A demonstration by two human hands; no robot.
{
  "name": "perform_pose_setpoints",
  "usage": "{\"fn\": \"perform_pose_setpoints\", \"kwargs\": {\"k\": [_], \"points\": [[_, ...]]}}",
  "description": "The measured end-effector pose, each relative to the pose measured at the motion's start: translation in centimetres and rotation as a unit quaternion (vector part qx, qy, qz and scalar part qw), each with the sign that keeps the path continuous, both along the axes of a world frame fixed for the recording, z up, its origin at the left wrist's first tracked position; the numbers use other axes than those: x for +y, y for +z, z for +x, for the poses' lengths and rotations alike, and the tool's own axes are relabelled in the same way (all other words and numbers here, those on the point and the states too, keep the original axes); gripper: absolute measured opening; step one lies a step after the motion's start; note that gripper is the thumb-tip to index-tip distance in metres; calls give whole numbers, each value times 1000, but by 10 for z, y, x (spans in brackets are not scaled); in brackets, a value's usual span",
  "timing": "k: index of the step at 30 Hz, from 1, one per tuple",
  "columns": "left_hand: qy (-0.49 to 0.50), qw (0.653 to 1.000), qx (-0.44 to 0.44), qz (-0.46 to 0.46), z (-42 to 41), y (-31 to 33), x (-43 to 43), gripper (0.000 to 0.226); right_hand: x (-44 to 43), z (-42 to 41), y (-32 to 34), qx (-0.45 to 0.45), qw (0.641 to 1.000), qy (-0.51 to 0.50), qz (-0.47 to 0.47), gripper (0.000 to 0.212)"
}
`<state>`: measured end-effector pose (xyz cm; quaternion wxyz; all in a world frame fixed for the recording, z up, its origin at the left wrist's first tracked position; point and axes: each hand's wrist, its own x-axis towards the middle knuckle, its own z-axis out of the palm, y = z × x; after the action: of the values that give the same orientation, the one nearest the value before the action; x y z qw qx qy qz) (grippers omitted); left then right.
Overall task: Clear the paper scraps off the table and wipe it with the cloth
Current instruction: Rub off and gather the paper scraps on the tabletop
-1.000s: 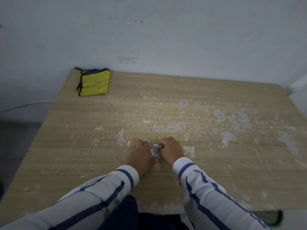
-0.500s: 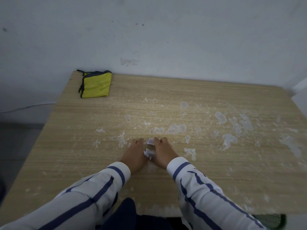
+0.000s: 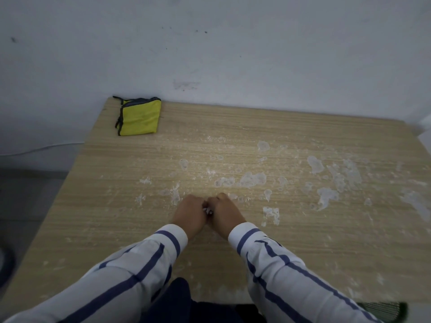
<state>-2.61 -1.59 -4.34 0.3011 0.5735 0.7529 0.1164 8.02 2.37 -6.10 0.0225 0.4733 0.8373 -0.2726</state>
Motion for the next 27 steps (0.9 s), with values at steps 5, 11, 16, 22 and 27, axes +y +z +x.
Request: {"fn": "perform_pose_setpoints", "kwargs": {"k": [5, 11, 16, 22, 27], "points": [[81, 996, -32, -5, 0, 0, -6, 18, -3, -5, 3, -25, 1000, 13, 12, 20], [159, 970, -178, -45, -11, 7, 1, 9, 3, -8, 15, -11, 1000, -25, -8, 22], [226, 920, -313, -72, -15, 16, 14, 7, 20, -1, 38, 62, 994, -64, -61, 23], [266, 850, -449, -74, -12, 29, 22, 5, 31, 4, 52, 92, 987, -76, -106, 18], [267, 885, -372, -89, 1, 16, 19, 9, 20, 8, 50, 40, 993, -54, -95, 23]]}}
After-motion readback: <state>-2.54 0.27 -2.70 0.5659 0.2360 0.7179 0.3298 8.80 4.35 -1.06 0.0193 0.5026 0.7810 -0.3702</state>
